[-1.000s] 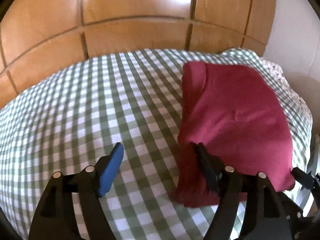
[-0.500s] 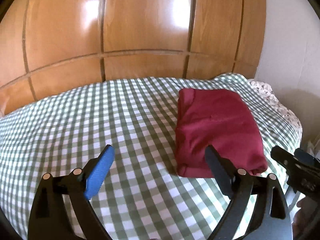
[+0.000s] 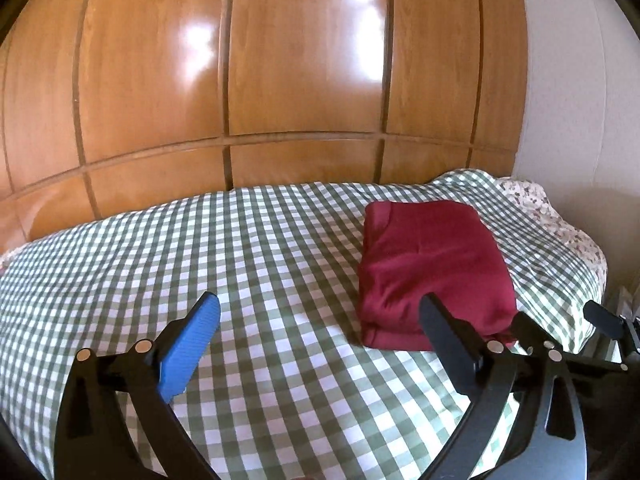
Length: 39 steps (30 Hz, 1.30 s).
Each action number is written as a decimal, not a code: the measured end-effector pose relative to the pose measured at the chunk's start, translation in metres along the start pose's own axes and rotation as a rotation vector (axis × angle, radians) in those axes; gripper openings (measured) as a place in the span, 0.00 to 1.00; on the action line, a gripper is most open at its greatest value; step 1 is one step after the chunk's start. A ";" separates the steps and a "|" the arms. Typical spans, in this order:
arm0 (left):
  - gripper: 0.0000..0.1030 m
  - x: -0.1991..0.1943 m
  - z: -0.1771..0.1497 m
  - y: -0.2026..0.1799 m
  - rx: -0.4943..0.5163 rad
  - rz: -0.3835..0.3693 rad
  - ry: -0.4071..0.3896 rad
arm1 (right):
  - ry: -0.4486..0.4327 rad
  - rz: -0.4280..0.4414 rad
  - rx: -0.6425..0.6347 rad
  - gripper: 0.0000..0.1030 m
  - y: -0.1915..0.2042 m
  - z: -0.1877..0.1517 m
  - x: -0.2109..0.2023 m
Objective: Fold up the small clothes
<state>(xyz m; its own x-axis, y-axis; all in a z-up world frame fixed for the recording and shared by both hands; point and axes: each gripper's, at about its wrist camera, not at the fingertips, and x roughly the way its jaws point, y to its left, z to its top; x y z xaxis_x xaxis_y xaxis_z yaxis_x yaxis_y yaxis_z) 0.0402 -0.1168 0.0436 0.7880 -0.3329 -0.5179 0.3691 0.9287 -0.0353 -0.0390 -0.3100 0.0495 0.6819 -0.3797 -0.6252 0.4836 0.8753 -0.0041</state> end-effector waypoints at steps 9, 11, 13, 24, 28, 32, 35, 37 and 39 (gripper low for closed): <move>0.96 0.000 0.001 0.001 -0.001 0.007 0.012 | -0.015 -0.027 0.019 0.98 -0.011 0.003 -0.002; 0.96 0.001 0.000 0.000 0.001 0.004 0.017 | -0.012 -0.023 0.019 0.98 -0.010 0.002 -0.002; 0.96 0.002 0.000 0.000 0.003 0.002 0.022 | -0.008 -0.019 0.012 0.98 -0.008 0.001 -0.002; 0.96 0.002 -0.003 -0.001 0.020 0.009 0.025 | -0.011 -0.022 0.016 0.98 -0.007 -0.001 -0.004; 0.96 0.001 -0.005 -0.003 0.033 0.005 0.026 | -0.011 -0.029 0.032 0.98 -0.012 0.000 -0.004; 0.96 0.000 -0.006 -0.003 0.043 0.001 0.027 | -0.010 -0.024 0.037 0.98 -0.013 0.000 -0.004; 0.96 -0.001 -0.006 -0.003 0.049 0.003 0.021 | -0.011 -0.020 0.030 0.98 -0.010 -0.001 -0.005; 0.96 -0.001 -0.006 -0.003 0.054 0.002 0.022 | -0.011 -0.017 0.024 0.98 -0.009 -0.002 -0.005; 0.96 -0.003 -0.006 -0.004 0.055 0.001 0.019 | -0.009 -0.010 0.025 0.98 -0.009 -0.003 -0.005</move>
<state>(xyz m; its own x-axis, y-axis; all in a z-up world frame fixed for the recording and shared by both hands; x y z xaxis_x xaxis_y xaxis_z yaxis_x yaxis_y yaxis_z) 0.0340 -0.1183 0.0402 0.7789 -0.3284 -0.5342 0.3952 0.9185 0.0117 -0.0485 -0.3154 0.0507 0.6821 -0.3909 -0.6179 0.5037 0.8638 0.0096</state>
